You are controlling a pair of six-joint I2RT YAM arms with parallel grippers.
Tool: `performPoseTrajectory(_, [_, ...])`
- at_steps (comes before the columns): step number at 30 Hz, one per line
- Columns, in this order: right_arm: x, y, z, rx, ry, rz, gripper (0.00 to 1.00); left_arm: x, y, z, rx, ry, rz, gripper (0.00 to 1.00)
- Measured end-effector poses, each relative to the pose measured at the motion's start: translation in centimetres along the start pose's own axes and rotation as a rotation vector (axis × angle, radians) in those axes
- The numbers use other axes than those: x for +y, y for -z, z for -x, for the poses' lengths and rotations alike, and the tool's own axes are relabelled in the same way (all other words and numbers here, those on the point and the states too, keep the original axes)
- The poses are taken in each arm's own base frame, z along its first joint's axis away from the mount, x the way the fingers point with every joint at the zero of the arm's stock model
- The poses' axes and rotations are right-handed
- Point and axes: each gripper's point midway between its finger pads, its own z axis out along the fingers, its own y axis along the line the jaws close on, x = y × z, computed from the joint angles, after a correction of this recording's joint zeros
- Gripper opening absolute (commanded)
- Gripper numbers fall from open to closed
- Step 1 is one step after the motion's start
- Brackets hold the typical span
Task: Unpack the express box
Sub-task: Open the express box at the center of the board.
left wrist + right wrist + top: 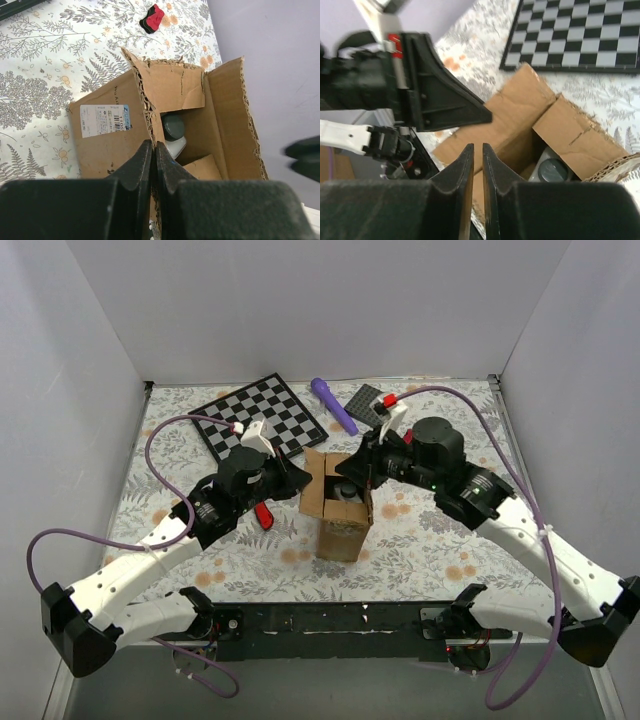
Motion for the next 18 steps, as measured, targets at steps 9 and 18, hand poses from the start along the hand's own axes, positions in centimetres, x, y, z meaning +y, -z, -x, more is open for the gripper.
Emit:
performPoseTrajectory(9, [-2.8,-0.9,-3.9,0.142,0.000,-0.108,0.07,0.9,0.5,-0.1,-0.028,0.002,0.012,0.00])
performPoseTrajectory(18, [-4.8,0.5,-6.4,0.169,0.007,-0.194,0.01,1.5,1.0,-0.3,-0.054,0.017,0.010,0.00])
